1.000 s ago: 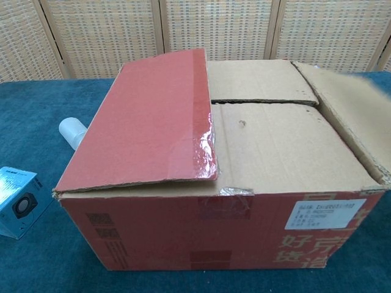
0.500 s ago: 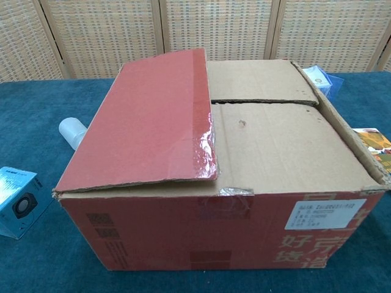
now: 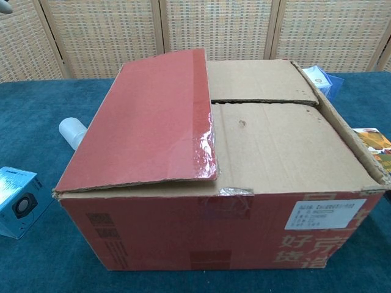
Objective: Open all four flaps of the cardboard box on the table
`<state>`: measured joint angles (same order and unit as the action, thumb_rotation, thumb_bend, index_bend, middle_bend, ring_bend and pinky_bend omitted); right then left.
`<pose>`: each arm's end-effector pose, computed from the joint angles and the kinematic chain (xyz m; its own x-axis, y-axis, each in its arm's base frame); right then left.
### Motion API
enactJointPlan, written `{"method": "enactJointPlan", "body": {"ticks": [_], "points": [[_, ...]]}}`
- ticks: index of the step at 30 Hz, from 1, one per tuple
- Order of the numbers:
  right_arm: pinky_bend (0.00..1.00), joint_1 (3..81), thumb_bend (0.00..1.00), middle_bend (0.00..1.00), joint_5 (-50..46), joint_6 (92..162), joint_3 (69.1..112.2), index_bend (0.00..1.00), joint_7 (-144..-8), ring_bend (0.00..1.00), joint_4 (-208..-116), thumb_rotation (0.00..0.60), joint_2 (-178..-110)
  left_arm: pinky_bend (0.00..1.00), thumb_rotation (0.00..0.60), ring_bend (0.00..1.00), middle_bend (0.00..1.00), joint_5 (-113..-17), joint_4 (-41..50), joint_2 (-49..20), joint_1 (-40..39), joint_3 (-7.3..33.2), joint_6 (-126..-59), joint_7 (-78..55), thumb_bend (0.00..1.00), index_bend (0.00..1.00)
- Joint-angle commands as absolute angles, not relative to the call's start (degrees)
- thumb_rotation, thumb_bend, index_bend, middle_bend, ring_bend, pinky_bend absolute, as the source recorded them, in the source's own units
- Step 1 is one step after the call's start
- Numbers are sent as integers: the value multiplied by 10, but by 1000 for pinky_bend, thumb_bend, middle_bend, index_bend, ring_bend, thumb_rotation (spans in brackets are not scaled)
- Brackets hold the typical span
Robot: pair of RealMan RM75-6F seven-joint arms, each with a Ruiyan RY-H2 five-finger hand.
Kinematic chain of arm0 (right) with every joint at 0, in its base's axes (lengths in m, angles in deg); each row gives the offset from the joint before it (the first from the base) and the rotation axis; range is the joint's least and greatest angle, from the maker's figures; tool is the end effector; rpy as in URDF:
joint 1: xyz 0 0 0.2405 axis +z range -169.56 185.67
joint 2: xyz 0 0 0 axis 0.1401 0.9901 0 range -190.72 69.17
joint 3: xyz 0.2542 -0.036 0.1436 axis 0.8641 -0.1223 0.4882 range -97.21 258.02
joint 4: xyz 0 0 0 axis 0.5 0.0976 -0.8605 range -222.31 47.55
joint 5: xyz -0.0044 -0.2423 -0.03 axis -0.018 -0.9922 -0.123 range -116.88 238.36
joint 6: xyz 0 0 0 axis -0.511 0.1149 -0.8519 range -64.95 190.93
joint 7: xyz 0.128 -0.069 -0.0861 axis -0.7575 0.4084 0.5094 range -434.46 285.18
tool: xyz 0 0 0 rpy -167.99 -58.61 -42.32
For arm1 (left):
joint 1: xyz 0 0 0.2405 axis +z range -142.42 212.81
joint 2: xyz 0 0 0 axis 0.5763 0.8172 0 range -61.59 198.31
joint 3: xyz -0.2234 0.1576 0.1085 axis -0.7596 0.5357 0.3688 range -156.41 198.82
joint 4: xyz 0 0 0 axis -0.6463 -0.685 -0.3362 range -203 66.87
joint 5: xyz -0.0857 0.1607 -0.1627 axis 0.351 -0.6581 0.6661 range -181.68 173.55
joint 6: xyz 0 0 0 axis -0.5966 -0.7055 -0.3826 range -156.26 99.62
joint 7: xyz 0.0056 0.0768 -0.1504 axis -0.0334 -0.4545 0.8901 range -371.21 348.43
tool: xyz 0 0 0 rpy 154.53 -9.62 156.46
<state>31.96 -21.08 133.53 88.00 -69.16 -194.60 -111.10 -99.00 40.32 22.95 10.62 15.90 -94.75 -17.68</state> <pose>-0.2383 -0.3192 0.1773 0.4780 -0.0271 0.8779 -0.8454 -0.2854 0.4515 -0.2198 0.2991 0.1725 0.6282 0.0436 0.7768 0.6947 -0.4809 -0.5349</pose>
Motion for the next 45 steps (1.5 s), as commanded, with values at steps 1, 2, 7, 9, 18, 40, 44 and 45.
{"method": "enactJointPlan", "body": {"ticks": [1,2,7,9,18,40,44,45], "points": [[0,303,924,0,-193,1346,871,5,-681,0,-1938,600,-1133,0,600,0,25,-1033,409,254,49,152,-885,-129,806,64],[0,299,926,0,-190,1349,869,2,-677,0,-1935,600,-1140,0,600,0,25,-1038,410,259,31,149,-865,-116,820,63],[0,288,930,0,-181,1358,865,0,-662,0,-1928,600,-1161,0,600,0,25,-1050,413,262,-33,135,-803,-63,923,62],[0,286,930,0,-180,1359,864,0,-662,0,-1928,600,-1166,0,600,0,25,-1052,411,259,-54,131,-784,-48,963,62],[0,272,954,0,-174,1372,863,0,-658,0,-1919,600,-1186,0,600,0,28,-1039,397,218,-138,111,-709,-7,1000,121],[0,252,956,0,-168,1383,867,0,-674,0,-1905,600,-1195,0,600,40,151,-951,334,58,-287,80,-594,-37,1000,282],[0,250,956,0,-168,1381,868,0,-679,0,-1902,600,-1194,0,600,39,156,-918,319,30,-305,81,-575,-64,1000,286],[0,250,956,0,-168,1380,868,0,-679,0,-1901,600,-1194,0,600,40,157,-911,317,26,-307,82,-573,-70,1000,287]]}}
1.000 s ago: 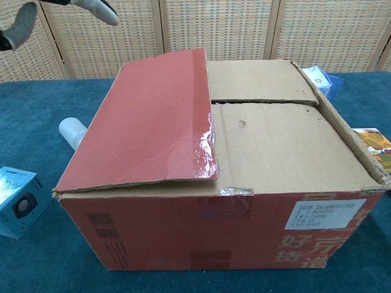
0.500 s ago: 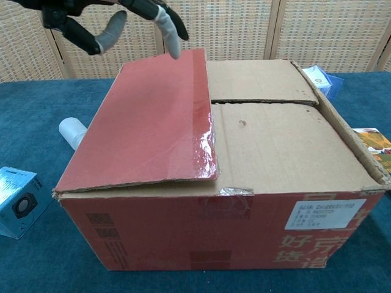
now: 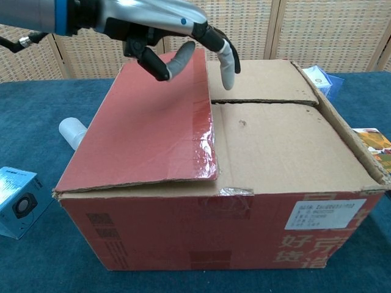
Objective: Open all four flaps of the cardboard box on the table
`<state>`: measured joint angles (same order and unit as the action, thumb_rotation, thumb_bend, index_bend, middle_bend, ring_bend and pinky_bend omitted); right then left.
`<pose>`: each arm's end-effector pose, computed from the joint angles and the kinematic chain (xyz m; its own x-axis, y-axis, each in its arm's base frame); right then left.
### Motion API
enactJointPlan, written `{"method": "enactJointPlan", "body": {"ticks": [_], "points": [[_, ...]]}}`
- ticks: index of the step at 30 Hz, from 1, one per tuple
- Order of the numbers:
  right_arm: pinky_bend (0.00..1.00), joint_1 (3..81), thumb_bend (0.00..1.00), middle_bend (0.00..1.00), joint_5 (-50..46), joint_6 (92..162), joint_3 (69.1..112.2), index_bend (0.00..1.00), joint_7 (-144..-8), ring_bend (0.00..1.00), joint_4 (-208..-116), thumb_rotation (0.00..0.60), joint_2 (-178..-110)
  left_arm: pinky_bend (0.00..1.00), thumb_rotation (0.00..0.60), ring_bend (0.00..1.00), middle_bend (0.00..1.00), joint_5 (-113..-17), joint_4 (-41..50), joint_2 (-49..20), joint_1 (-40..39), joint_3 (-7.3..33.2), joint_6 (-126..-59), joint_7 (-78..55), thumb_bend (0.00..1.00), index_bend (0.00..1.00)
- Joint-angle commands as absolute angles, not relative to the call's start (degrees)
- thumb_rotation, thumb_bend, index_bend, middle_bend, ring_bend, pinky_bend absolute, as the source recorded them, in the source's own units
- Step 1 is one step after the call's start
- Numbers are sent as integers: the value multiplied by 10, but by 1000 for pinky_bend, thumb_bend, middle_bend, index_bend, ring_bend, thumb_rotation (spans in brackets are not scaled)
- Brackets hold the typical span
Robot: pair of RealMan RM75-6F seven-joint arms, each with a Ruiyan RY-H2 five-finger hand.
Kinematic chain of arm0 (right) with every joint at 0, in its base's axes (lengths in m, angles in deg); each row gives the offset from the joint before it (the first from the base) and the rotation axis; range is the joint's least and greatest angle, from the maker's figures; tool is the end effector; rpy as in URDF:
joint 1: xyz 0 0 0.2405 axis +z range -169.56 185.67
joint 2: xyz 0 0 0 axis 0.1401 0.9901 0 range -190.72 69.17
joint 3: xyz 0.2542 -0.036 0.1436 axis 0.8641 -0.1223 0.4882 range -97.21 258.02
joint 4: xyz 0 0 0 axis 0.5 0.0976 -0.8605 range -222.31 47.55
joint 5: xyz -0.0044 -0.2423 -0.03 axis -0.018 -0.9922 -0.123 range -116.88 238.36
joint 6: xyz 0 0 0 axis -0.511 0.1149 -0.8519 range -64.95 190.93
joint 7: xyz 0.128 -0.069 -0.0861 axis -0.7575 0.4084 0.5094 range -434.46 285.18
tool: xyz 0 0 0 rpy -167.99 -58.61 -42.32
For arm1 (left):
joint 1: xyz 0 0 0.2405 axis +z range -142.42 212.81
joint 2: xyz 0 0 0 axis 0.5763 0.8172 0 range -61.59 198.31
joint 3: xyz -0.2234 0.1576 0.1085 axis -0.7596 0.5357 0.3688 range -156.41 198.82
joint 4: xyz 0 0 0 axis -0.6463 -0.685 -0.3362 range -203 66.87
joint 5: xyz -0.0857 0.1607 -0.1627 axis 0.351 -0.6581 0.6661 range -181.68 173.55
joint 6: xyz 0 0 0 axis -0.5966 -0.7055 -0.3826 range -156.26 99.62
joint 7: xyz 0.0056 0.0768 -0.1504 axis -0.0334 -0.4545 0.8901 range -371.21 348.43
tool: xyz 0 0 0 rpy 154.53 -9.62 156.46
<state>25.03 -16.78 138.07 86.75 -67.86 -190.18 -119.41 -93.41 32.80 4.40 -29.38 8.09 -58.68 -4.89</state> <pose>-0.2946 -0.2890 0.1487 0.4081 -0.0517 0.9115 -0.9104 -0.0981 0.4020 0.0015 0.3931 0.0199 0.6963 0.2286 0.6803 0.4673 -0.8639 -0.1880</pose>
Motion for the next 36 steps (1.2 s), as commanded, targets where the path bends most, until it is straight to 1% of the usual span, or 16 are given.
{"method": "enactJointPlan", "body": {"ticks": [1,8,13,21,36], "points": [[0,249,956,0,-169,1380,868,0,-680,0,-1901,600,-1194,0,600,40,158,-902,315,21,-311,82,-570,-78,1000,287],[0,248,956,0,-170,1379,869,0,-685,0,-1897,600,-1195,0,600,45,171,-865,308,4,-324,85,-563,-108,1000,297],[0,246,956,0,-169,1377,870,0,-691,0,-1892,600,-1197,0,600,90,237,-845,314,8,-323,89,-574,-129,1000,364],[0,247,956,0,-172,1374,872,0,-696,0,-1890,600,-1200,0,600,163,335,-832,324,16,-322,96,-585,-147,1000,433],[0,246,956,0,-172,1372,875,0,-694,0,-1892,600,-1202,0,600,226,415,-827,353,56,-309,101,-611,-146,1000,448]]}}
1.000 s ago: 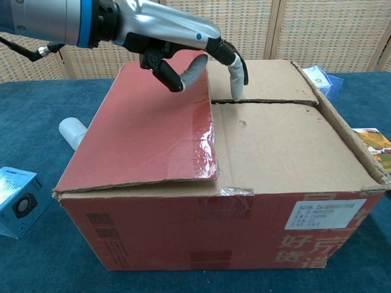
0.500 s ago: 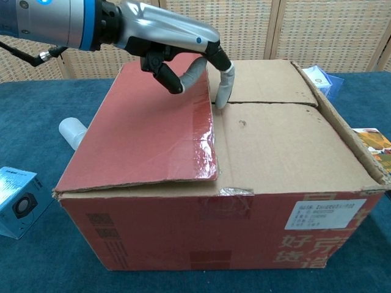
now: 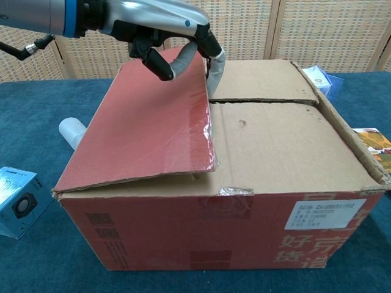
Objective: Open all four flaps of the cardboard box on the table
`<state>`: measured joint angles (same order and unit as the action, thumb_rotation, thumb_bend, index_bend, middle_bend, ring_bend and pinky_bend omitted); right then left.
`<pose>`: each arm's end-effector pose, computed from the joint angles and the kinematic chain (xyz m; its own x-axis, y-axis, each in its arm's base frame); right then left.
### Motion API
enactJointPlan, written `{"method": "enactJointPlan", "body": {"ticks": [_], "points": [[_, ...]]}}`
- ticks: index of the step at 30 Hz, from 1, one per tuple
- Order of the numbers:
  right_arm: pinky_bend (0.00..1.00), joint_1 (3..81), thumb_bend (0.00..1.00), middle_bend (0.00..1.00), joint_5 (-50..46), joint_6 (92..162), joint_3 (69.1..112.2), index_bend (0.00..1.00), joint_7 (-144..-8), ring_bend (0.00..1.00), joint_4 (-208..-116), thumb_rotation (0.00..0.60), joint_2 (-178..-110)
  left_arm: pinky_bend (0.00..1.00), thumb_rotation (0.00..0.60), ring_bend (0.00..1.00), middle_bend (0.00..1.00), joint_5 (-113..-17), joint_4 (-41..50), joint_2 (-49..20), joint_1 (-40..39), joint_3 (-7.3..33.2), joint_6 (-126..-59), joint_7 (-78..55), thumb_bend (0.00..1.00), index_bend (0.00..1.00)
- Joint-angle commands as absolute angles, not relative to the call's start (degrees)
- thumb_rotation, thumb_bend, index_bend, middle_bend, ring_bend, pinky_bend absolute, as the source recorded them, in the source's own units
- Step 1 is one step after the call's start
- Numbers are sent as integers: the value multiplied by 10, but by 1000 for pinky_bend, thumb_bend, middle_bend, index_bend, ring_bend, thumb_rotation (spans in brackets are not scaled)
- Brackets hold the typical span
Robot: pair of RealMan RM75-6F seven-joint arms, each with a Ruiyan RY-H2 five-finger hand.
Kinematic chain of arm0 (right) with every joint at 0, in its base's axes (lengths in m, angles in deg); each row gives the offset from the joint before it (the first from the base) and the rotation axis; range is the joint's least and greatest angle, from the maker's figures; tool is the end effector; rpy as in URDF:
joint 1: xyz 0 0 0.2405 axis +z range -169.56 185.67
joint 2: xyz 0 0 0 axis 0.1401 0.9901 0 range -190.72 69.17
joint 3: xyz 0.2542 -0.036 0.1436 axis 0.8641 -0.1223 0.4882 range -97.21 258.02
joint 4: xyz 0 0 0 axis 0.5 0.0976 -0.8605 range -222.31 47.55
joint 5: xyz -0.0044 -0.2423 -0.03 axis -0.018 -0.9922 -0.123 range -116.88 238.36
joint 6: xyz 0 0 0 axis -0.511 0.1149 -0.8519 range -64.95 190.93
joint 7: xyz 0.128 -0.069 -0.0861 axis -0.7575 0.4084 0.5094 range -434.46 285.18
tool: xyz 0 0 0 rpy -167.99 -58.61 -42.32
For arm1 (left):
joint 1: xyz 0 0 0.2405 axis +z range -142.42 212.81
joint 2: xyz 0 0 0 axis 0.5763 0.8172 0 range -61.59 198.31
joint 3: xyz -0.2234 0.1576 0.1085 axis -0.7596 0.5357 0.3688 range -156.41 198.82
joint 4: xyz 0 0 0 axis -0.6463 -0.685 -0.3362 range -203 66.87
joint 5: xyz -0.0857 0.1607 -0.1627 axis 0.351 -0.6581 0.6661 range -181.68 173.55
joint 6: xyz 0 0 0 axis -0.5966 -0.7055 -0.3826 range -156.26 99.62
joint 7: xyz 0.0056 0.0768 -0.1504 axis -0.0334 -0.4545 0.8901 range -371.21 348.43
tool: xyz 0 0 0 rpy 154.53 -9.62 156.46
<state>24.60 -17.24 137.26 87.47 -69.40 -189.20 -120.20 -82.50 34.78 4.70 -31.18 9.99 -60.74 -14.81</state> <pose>-0.2971 -0.2903 0.1452 0.3859 -0.0572 0.9208 -0.9200 -0.0985 0.3794 0.0032 0.3950 0.0211 0.6983 0.2123 0.6836 0.4886 -0.8392 -0.2386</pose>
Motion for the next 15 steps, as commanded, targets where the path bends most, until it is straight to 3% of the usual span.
{"method": "enactJointPlan", "body": {"ticks": [1,15], "points": [[0,246,956,0,-172,1372,876,0,-694,0,-1892,600,-1202,0,600,227,416,-828,356,61,-307,101,-614,-145,1000,448],[0,251,956,0,-173,1367,878,0,-679,0,-1901,600,-1205,0,600,231,425,-864,396,137,-274,93,-659,-106,1000,450]]}}
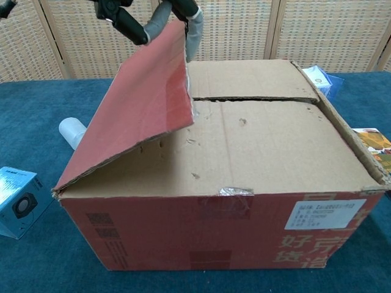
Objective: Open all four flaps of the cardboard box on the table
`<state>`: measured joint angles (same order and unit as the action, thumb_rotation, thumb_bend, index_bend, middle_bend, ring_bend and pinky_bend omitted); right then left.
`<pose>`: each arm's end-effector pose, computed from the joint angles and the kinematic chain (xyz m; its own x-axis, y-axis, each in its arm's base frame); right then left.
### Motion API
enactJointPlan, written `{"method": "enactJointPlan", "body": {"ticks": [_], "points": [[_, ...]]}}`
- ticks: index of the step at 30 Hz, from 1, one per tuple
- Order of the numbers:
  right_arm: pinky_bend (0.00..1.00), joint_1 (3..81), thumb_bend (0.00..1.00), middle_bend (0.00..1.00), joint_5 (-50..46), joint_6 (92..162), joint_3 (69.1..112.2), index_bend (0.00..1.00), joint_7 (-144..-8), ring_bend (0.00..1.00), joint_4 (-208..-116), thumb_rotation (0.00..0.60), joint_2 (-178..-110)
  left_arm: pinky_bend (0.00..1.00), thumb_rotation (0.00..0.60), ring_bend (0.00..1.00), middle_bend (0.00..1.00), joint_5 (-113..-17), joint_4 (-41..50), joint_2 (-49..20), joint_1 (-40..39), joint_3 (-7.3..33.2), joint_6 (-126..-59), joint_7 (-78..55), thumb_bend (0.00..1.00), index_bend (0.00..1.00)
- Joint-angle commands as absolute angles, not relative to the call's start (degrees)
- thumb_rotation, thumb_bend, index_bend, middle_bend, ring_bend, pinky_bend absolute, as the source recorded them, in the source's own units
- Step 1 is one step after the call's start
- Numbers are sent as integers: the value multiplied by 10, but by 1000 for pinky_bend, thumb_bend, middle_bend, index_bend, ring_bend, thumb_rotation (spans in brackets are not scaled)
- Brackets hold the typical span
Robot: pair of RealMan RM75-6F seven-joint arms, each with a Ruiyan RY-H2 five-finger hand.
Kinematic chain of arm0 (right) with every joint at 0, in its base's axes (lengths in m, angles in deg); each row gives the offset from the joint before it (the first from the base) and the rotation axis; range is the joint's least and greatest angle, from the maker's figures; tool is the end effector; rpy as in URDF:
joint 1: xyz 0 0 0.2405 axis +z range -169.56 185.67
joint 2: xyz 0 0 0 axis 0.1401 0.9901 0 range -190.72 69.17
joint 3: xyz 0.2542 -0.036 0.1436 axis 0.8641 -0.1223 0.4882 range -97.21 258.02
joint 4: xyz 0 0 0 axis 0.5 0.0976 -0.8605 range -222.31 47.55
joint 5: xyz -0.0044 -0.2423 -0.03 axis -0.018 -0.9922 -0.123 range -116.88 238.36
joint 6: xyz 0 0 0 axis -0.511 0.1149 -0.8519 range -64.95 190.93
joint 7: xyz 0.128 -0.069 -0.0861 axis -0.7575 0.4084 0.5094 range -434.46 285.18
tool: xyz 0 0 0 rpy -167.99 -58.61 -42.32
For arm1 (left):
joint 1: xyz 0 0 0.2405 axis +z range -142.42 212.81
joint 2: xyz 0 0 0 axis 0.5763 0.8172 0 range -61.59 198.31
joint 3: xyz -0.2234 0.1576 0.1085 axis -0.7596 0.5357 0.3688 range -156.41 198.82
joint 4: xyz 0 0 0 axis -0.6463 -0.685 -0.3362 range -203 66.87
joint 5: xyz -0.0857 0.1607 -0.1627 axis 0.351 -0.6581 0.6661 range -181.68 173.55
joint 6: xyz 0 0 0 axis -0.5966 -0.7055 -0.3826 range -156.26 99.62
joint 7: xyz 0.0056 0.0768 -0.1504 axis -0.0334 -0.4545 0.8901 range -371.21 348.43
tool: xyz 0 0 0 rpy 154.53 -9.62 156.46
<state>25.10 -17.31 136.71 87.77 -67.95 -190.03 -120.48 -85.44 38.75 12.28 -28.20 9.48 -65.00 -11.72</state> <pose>-0.2898 -0.2927 0.1409 0.3930 -0.0607 0.9175 -0.9159 -0.1149 0.3847 -0.0046 0.3943 0.0694 0.6642 0.1651 0.7291 0.5049 -0.8183 -0.2746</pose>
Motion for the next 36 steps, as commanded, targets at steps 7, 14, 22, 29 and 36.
{"method": "enactJointPlan", "body": {"ticks": [7,14,22,29,36], "points": [[0,253,956,0,-171,1365,879,0,-670,0,-1903,600,-1207,0,600,234,427,-905,406,182,-242,95,-702,-55,1000,450],[0,255,956,0,-169,1365,881,0,-660,0,-1911,600,-1205,0,600,236,429,-940,404,219,-216,101,-736,-11,1000,450],[0,257,954,0,-167,1361,881,0,-647,0,-1920,600,-1206,0,600,246,435,-984,394,267,-176,122,-775,30,1000,450],[0,259,956,0,-169,1360,880,0,-636,0,-1928,600,-1206,0,600,246,435,-1013,381,299,-136,141,-818,64,1000,450],[0,261,956,0,-171,1359,879,0,-630,0,-1935,600,-1205,0,600,246,436,-1033,369,320,-105,155,-850,87,1000,450]]}}
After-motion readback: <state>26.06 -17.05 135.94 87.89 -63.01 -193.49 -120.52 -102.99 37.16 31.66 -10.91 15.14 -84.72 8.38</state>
